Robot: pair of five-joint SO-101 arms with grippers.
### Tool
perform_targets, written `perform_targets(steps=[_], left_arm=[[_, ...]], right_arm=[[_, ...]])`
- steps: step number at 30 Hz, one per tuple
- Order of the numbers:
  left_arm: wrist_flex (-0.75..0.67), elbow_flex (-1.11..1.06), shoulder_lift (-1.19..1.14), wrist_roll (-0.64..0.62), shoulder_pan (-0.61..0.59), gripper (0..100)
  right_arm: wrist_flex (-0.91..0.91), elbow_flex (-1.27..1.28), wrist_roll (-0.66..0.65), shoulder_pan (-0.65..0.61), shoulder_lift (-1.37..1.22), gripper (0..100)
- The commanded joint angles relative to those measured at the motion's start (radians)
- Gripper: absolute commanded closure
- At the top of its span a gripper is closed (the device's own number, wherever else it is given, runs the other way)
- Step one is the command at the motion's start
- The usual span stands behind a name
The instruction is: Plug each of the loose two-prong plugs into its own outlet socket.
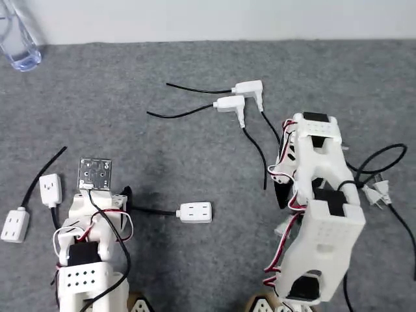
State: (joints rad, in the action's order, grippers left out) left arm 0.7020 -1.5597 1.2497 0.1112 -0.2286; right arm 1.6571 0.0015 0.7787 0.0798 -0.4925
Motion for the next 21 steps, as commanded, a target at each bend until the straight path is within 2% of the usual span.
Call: perform_targets(steps=[1,4,6,8,10,15,21], left_arm=[[-0.028,0.007,0.011,0.009,0.008,80],[-0.028,0.005,0.011,0.009,0.008,80],[-0.028,0.005,0.011,0.009,0.008,80],[-0.028,0.005,0.011,0.009,0.008,80],[-0.028,0.005,0.011,0.009,0.008,80],[-0.028,0.005,0.011,0.009,0.008,80],[-0.041,0.004,0.005,0.011,0.025,80]], right_arm=[[0.028,-0.074,-0.061,-0.002,0.016,59.9],[0.084,-0.187,-0.196,-0.041,0.047,62.9],[0.139,-0.288,-0.287,-0.071,0.082,69.2],[0.139,-0.351,-0.450,-0.088,0.130,77.2],[0.131,-0.381,-0.694,-0.096,0.186,83.6],[0.140,-0.295,-1.471,-0.065,0.300,85.7],[0.134,0.017,-1.946,-0.038,0.430,86.6]])
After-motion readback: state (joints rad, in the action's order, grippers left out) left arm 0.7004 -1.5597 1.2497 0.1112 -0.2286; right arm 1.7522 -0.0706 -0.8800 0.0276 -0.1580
